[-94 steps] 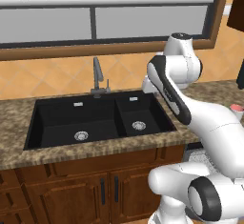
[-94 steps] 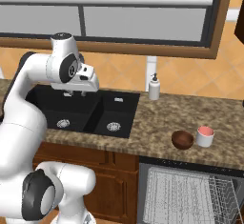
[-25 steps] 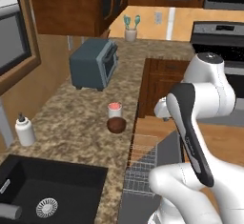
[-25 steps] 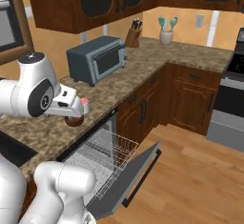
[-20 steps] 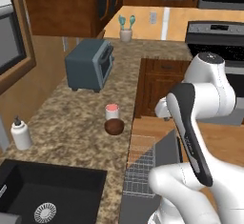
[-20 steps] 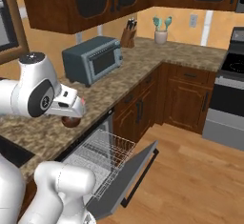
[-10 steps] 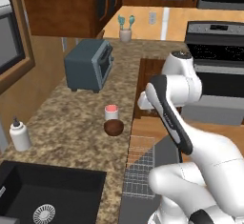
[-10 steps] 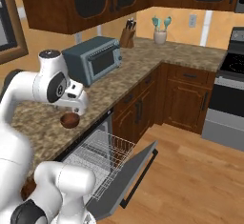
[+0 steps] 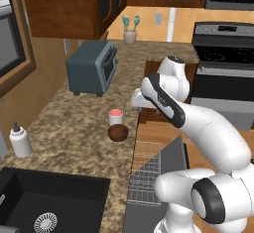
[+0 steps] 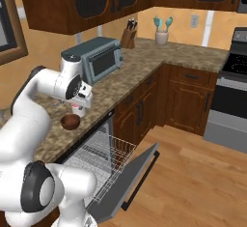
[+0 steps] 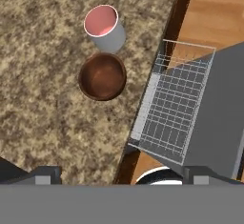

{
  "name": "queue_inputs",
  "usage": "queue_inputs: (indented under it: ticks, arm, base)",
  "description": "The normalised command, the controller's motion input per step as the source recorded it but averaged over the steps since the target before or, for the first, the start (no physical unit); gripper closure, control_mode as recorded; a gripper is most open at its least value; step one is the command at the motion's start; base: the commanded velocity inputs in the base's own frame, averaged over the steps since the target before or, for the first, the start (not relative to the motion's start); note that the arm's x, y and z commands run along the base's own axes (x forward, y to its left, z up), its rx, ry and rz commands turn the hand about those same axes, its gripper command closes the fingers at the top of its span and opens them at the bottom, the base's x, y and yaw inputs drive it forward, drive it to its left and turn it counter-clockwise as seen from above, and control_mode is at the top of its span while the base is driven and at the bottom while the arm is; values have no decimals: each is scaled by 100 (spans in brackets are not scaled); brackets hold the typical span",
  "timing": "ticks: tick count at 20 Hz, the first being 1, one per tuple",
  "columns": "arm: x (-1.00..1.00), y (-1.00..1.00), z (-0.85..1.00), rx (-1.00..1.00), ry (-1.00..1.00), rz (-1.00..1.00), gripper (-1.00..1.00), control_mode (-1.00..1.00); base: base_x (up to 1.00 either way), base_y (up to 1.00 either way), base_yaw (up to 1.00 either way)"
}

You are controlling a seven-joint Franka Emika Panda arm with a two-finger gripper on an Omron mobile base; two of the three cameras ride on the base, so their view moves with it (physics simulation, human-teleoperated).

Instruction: Pick up the cup and bowl from the counter, place them in the dishwasher, and close the dishwasher door.

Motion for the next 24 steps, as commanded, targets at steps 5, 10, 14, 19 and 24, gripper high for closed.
queue_inputs:
  ticks: [5, 10, 14, 19, 24]
  arm:
    - [82, 14, -44, 7, 2, 0, -100, -100]
    - [70, 30, -29, 1, 1, 0, -100, -100]
    - [66, 26, -22, 0, 0, -1, -100, -100]
    - [67, 26, -28, 0, 0, -2, -100, -100]
    - [54, 9, -32, 0, 1, -5, -100, -100]
  base:
    - [0, 0, 0]
    - [0, 0, 0]
    - [0, 0, 0]
    - [0, 0, 0]
    - [0, 0, 0]
